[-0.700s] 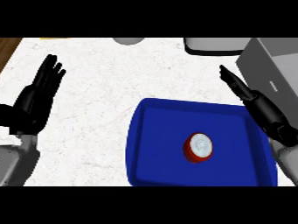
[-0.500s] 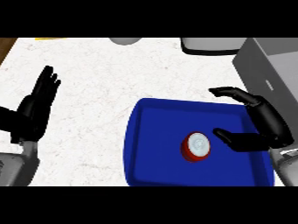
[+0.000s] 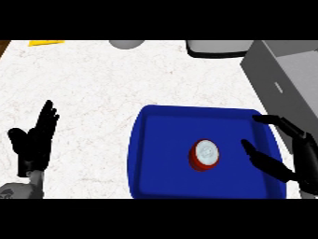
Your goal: Pick the can from the tray and place it in the cardboard box
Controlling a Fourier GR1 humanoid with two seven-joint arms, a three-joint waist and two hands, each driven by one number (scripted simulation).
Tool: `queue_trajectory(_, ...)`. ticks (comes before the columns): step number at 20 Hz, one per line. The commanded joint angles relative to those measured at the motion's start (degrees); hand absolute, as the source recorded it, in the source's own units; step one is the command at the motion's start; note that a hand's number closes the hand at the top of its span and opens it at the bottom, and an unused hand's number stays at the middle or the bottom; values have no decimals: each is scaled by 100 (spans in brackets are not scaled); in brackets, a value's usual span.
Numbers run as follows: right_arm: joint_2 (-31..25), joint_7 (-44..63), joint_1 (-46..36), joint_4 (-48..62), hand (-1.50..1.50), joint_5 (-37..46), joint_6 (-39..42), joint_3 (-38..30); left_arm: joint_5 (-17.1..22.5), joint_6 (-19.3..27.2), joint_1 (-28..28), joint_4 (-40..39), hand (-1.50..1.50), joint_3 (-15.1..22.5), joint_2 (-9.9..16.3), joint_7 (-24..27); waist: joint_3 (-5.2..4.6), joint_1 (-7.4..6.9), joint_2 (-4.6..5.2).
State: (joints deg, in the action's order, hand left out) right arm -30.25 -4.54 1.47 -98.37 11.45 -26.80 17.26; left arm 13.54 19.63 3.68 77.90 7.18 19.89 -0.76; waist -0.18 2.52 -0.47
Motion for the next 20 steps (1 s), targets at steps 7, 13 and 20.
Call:
queue_trajectory(7, -1302, 2378, 1579, -2508, -150, 1599, 417, -57, -102, 20, -69, 43, 0, 15, -137, -141, 1, -129, 14)
queue_trajectory(13, -1438, 4478, 925, -3563, -150, 1680, 1808, 229, -220, -139, 133, -240, 0, 0, -183, 94, -1, -259, 47)
queue_trajectory(20, -956, 6222, -311, -3703, -150, 1763, 3065, 970, -169, -416, 204, -618, 0, -228, -199, 307, 7, -304, 56)
